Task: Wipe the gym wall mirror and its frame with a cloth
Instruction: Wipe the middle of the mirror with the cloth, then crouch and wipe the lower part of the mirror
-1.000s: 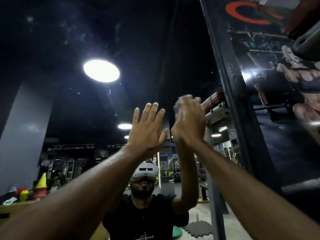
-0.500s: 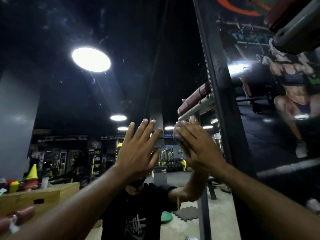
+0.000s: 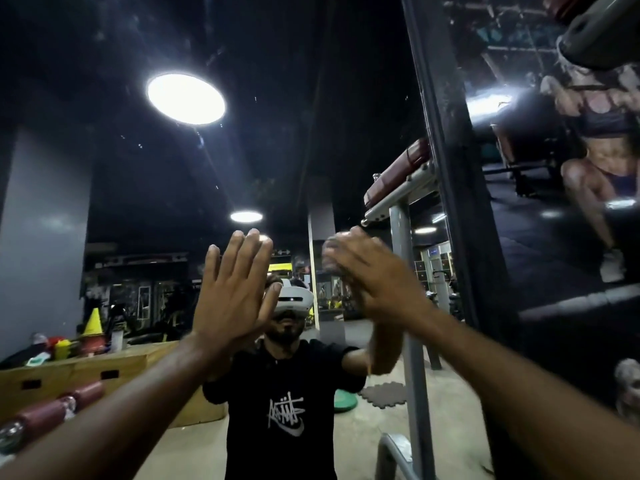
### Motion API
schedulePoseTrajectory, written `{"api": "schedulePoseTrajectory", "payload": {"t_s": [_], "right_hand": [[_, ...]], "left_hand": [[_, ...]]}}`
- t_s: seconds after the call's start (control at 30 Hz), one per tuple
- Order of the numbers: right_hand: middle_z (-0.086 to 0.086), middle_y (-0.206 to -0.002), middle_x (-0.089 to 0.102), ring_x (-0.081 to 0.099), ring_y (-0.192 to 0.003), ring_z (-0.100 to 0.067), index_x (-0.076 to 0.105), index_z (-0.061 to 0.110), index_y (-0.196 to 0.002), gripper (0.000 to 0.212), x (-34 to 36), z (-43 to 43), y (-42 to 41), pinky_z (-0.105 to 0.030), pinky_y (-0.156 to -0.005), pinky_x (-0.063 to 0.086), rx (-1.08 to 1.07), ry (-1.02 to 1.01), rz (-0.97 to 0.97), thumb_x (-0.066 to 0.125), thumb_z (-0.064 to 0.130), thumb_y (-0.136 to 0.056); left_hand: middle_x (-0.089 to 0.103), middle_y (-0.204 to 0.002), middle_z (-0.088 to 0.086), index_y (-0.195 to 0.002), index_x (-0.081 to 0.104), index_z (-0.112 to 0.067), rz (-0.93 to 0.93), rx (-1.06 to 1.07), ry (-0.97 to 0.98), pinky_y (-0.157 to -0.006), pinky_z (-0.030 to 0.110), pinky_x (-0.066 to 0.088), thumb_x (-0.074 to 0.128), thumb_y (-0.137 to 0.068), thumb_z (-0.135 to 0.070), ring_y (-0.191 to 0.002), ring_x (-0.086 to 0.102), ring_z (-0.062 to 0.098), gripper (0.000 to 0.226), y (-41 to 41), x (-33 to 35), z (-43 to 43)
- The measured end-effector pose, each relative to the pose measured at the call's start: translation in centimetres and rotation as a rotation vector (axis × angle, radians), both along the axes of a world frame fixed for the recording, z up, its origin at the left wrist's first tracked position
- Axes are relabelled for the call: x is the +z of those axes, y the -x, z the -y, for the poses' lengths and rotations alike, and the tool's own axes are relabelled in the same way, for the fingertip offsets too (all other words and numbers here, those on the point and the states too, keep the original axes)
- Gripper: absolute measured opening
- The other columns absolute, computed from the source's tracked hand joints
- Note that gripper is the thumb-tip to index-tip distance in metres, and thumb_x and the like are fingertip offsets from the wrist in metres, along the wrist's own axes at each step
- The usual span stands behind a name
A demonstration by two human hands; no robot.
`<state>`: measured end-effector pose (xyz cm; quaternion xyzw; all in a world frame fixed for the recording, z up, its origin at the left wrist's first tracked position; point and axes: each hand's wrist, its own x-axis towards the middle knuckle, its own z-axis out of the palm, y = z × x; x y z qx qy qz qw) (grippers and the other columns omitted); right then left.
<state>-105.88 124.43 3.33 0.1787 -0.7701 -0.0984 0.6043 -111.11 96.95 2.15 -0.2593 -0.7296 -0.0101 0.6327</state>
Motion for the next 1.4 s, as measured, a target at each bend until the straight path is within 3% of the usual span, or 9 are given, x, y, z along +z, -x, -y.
{"api": "schedulePoseTrajectory", "payload": {"t_s": [0.2, 0.5, 0.63, 0.77, 1.0, 1.1, 1.2, 1.33, 1.4], "right_hand": [[0.003, -0.168, 0.023, 0.004, -0.158, -0.022, 0.028, 0.027, -0.16, 0.055, -3.2, -4.5, -0.8, -0.052, -0.128, 0.011, -0.01, 0.837, -0.211, 0.038, 0.026, -0.105], [-0.001, -0.162, 0.038, 0.026, -0.155, -0.023, 0.048, 0.017, -0.151, 0.045, -23.4, 7.6, -3.3, -0.041, -0.127, 0.019, 0.555, 0.611, 0.313, 0.042, 0.013, -0.106], [0.004, -0.143, 0.06, 0.065, -0.112, -0.022, 0.046, 0.019, -0.15, 0.043, -33.8, 11.9, -9.0, -0.035, -0.099, 0.052, 0.8, 1.111, 0.654, 0.045, 0.007, -0.108], [-0.003, -0.137, 0.065, 0.064, -0.122, -0.014, 0.053, 0.016, -0.139, 0.064, -42.6, 14.7, -11.7, -0.028, -0.099, 0.053, 0.954, 1.738, 1.013, 0.076, 0.046, -0.087], [-0.013, -0.101, 0.069, 0.067, -0.088, -0.022, 0.063, 0.006, -0.105, 0.026, -48.5, 17.1, -13.6, -0.034, -0.088, 0.053, 0.817, 2.093, 1.315, 0.037, 0.009, -0.11], [-0.012, -0.096, 0.071, 0.068, -0.09, -0.027, 0.066, 0.006, -0.1, 0.027, -48.9, 16.8, -13.4, -0.042, -0.089, 0.054, 0.703, 2.044, 1.345, 0.042, 0.015, -0.109], [-0.004, -0.114, 0.071, 0.065, -0.11, -0.018, 0.069, 0.022, -0.109, 0.014, -49.8, 15.8, -13.8, -0.041, -0.1, 0.053, 0.433, 1.531, 1.086, 0.057, 0.024, -0.103], [-0.003, -0.164, 0.029, 0.028, -0.15, -0.007, 0.044, 0.025, -0.153, 0.082, -52.0, 15.0, -14.4, -0.016, -0.116, 0.029, 0.481, 0.646, 1.196, 0.077, 0.043, -0.081], [-0.005, -0.166, 0.022, 0.023, -0.149, -0.006, 0.043, 0.022, -0.155, 0.085, -52.4, 15.0, -14.5, -0.018, -0.116, 0.032, 0.473, 0.554, 1.143, 0.082, 0.036, -0.081]], "left_hand": [[0.018, -0.168, 0.014, -0.159, 0.028, -0.012, 0.074, -0.02, -0.042, -0.123, 0.061, 0.015, 0.036, -0.098, -0.047, -0.156, 0.013, 0.031, 0.07, -1.0, -1.0, -0.6], [0.046, -0.148, 0.012, -0.14, 0.054, -0.009, 0.291, -0.3, -0.094, -0.116, 0.05, 0.032, 0.054, -0.092, -0.031, -0.139, 0.041, 0.033, 0.053, -6.0, -17.8, 0.9], [0.059, -0.131, -0.003, -0.131, 0.06, -0.018, 0.743, -0.478, -0.316, -0.102, 0.039, 0.044, 0.05, -0.095, -0.038, -0.123, 0.053, 0.017, 0.042, -9.6, -30.7, 3.3], [0.068, -0.126, -0.007, -0.127, 0.061, -0.028, 1.491, -0.721, -0.714, -0.095, 0.025, 0.05, 0.064, -0.099, -0.025, -0.115, 0.062, 0.003, 0.028, -12.8, -40.5, 4.5], [0.076, -0.105, 0.013, -0.119, 0.068, -0.005, 1.894, -0.624, -1.047, -0.087, 0.034, 0.059, 0.077, -0.089, -0.008, -0.097, 0.072, 0.024, 0.032, -15.9, -46.9, 4.7], [0.077, -0.096, 0.013, -0.102, 0.072, -0.005, 1.956, -0.546, -1.153, -0.075, 0.035, 0.061, 0.08, -0.086, -0.012, -0.082, 0.073, 0.018, 0.019, -16.5, -47.4, 4.9], [0.074, -0.088, 0.014, -0.085, 0.067, -0.008, 1.906, -0.487, -1.281, -0.067, 0.035, 0.06, 0.081, -0.084, -0.01, -0.074, 0.069, 0.019, 0.014, -16.7, -47.5, 5.2], [0.077, -0.093, 0.012, -0.096, 0.069, -0.002, 2.0, -0.638, -1.327, -0.063, 0.034, 0.061, 0.073, -0.091, -0.009, -0.08, 0.074, 0.02, 0.009, -17.0, -47.0, 5.2], [0.075, -0.093, 0.011, -0.098, 0.07, -0.002, 2.014, -0.689, -1.292, -0.07, 0.034, 0.061, 0.067, -0.095, -0.009, -0.081, 0.073, 0.019, 0.008, -17.1, -46.3, 4.8]]}}
